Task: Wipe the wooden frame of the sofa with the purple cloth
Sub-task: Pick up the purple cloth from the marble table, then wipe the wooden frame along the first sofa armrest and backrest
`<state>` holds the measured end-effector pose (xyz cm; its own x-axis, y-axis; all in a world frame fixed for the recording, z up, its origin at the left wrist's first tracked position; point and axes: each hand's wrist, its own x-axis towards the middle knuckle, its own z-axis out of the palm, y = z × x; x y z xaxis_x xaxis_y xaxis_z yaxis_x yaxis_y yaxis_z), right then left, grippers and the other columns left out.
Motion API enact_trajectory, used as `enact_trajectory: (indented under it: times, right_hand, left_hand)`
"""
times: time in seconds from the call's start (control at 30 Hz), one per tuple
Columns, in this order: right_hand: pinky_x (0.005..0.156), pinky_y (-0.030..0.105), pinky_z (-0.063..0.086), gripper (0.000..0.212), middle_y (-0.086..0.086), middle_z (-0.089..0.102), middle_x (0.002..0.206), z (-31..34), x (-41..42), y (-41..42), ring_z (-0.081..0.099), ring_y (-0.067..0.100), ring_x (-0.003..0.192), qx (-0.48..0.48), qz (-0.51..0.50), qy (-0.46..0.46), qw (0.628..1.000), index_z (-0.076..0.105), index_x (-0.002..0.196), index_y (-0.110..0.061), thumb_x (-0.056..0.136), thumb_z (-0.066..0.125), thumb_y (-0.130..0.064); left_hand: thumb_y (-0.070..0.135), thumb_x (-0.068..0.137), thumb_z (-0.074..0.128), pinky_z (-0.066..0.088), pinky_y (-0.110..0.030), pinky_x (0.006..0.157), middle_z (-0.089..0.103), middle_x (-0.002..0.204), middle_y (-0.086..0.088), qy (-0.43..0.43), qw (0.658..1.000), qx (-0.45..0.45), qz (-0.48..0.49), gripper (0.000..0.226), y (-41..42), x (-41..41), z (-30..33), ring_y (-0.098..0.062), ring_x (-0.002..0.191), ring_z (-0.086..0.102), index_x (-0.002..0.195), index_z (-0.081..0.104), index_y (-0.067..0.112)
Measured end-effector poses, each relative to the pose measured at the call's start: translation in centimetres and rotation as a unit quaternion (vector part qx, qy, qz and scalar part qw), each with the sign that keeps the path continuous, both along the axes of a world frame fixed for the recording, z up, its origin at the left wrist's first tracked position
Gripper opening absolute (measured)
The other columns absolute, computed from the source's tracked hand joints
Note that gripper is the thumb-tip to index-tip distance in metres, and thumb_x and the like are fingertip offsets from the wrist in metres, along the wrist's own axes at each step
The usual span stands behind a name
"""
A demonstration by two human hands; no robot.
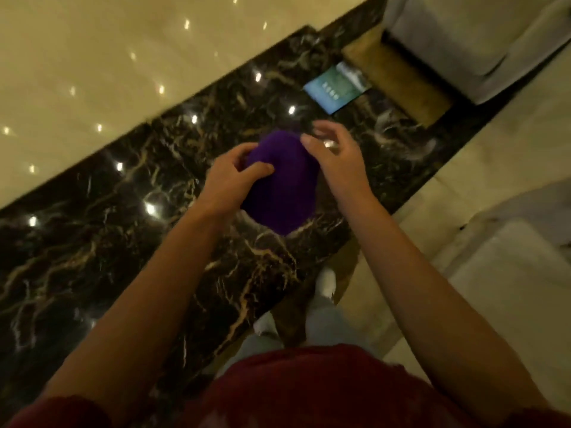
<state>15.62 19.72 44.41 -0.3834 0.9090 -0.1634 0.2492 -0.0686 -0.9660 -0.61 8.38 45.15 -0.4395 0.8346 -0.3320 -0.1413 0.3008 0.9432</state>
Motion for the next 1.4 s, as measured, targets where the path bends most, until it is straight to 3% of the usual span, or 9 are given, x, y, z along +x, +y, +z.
enact_trajectory:
  times: [0.2,0.33,0.5,0.57,0.67,0.8,0.97,1.13,1.4]
  right_hand:
    - [0.085,0.032,0.059,0.066,-0.021,0.067,0.117,6.0,12.2,-1.3,0.066,0.003,0.106,-0.091,-0.092,0.015,0.991,0.063,0.126,-0.043,0.071,0.065,-0.079]
    - [0.080,0.031,0.065,0.041,-0.012,0.079,0.108,7.5,18.7,-0.9,0.077,0.008,0.097,-0.085,-0.148,0.108,0.979,0.070,0.110,-0.042,0.076,0.080,-0.063]
    - [0.076,0.025,0.062,0.024,-0.015,0.074,0.104,8.0,28.8,1.0,0.073,0.002,0.091,0.019,-0.270,0.023,0.962,0.067,0.110,-0.038,0.090,0.078,-0.045]
    - [0.075,0.029,0.062,0.019,-0.010,0.076,0.103,8.5,32.9,1.5,0.074,0.009,0.092,0.010,-0.269,0.012,0.963,0.069,0.105,-0.036,0.091,0.077,-0.046]
    - [0.066,0.027,0.060,0.021,-0.005,0.080,0.090,9.9,37.9,2.3,0.077,0.010,0.080,0.006,-0.248,-0.018,0.969,0.077,0.095,-0.033,0.094,0.070,-0.053]
    - [0.061,0.020,0.058,0.038,-0.009,0.080,0.082,10.7,42.9,4.2,0.077,0.008,0.075,0.003,-0.256,-0.044,0.966,0.079,0.076,-0.039,0.100,0.057,-0.060]
    - [0.070,0.027,0.054,0.014,-0.004,0.075,0.082,9.3,49.7,8.7,0.070,0.008,0.073,0.065,-0.359,-0.107,0.925,0.073,0.093,-0.025,0.098,0.070,-0.037]
    - [0.079,0.027,0.058,0.006,-0.006,0.075,0.087,6.4,53.7,15.5,0.071,0.003,0.079,0.089,-0.460,-0.070,0.881,0.069,0.097,-0.026,0.097,0.070,-0.020]
    - [0.093,0.034,0.060,0.031,-0.017,0.064,0.116,2.6,57.9,27.1,0.064,0.000,0.106,0.011,-0.597,-0.054,0.800,0.061,0.129,-0.024,0.099,0.068,-0.030]
  left_hand:
    - [0.008,0.079,0.078,0.063,-0.043,0.083,0.071,0.126,-0.010,-0.156,0.985,0.058,-0.036,0.049,4.6,10.7,5.5,-0.029,0.112,0.071,0.126,0.063,0.016]
    - [0.011,0.085,0.075,0.062,-0.049,0.093,0.075,0.125,-0.011,-0.230,0.966,0.050,-0.109,0.040,8.2,20.0,6.9,-0.030,0.113,0.073,0.125,0.067,0.016]
    - [0.032,0.095,0.071,0.052,-0.054,0.103,0.072,0.113,-0.011,-0.078,0.973,0.062,-0.206,0.015,12.6,27.4,6.5,-0.029,0.112,0.067,0.096,0.072,0.017]
    - [0.042,0.089,0.072,0.054,-0.048,0.106,0.074,0.121,-0.001,-0.047,0.967,0.069,-0.242,0.030,14.6,29.9,6.6,-0.019,0.117,0.069,0.114,0.072,0.025]
    - [0.053,0.082,0.076,0.056,-0.036,0.102,0.068,0.138,0.004,-0.075,0.933,0.057,-0.348,0.064,17.4,34.1,6.9,-0.014,0.126,0.066,0.142,0.057,0.036]
    - [0.062,0.074,0.082,0.063,-0.028,0.080,0.080,0.115,-0.001,-0.029,0.858,0.001,-0.514,0.039,20.3,40.5,7.3,-0.020,0.108,0.077,0.105,0.081,0.039]
    - [0.047,0.085,0.080,0.065,-0.030,0.077,0.081,0.108,0.004,-0.015,0.805,-0.023,-0.593,0.031,25.3,46.3,6.3,-0.018,0.101,0.079,0.109,0.074,0.029]
    - [0.041,0.084,0.080,0.063,-0.024,0.074,0.081,0.107,0.012,-0.061,0.825,0.026,-0.562,0.014,31.9,50.7,4.9,-0.011,0.100,0.078,0.093,0.079,0.052]
    - [0.023,0.094,0.075,0.063,-0.025,0.076,0.072,0.112,0.003,-0.058,0.859,0.057,-0.505,0.023,48.7,55.8,3.2,-0.015,0.102,0.074,0.112,0.065,0.033]
